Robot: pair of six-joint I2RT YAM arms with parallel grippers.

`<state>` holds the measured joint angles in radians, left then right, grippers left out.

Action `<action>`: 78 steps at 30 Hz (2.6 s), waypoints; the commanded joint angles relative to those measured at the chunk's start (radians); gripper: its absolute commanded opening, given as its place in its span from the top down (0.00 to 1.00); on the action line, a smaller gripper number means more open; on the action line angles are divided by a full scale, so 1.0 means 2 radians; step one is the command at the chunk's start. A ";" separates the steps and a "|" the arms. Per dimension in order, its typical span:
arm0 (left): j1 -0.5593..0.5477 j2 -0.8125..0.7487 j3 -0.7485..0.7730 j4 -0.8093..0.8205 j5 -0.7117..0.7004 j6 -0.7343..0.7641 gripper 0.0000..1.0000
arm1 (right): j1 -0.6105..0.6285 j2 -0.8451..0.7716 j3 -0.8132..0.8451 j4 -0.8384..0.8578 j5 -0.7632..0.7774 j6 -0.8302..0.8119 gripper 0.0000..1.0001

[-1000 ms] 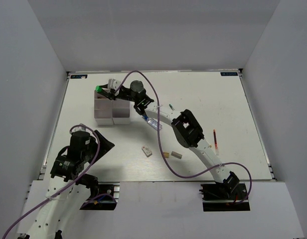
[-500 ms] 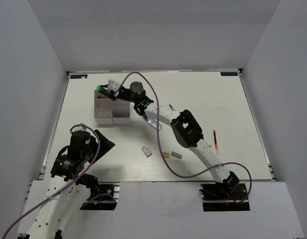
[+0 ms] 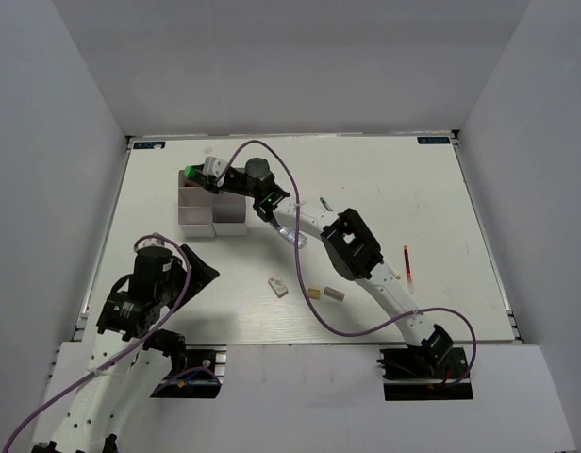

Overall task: Sort the stationery into containers
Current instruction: Place the stationery into the container, then grab a piece of stationery with the left arm

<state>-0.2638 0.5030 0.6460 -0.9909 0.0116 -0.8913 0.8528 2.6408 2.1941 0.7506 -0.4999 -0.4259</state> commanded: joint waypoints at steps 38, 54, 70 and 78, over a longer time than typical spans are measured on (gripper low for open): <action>-0.184 0.483 0.227 0.153 -0.050 -0.076 0.17 | -0.238 -0.633 -0.485 -0.502 0.141 0.133 0.58; -0.233 0.775 0.559 -0.048 -0.132 -0.214 0.11 | -0.330 -0.752 -0.595 -0.555 0.117 0.153 0.53; -0.219 0.855 0.649 -0.078 -0.178 -0.196 0.19 | -0.362 -0.769 -0.632 -0.558 0.058 0.156 0.53; -0.209 0.870 0.649 -0.078 -0.188 -0.181 0.21 | -0.369 -0.768 -0.640 -0.558 0.054 0.154 0.53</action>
<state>-0.6937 2.2520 1.9160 -1.1336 -0.3241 -1.2659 0.1234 1.1225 0.9180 -0.3702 -0.3668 -0.1127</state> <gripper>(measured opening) 0.789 0.465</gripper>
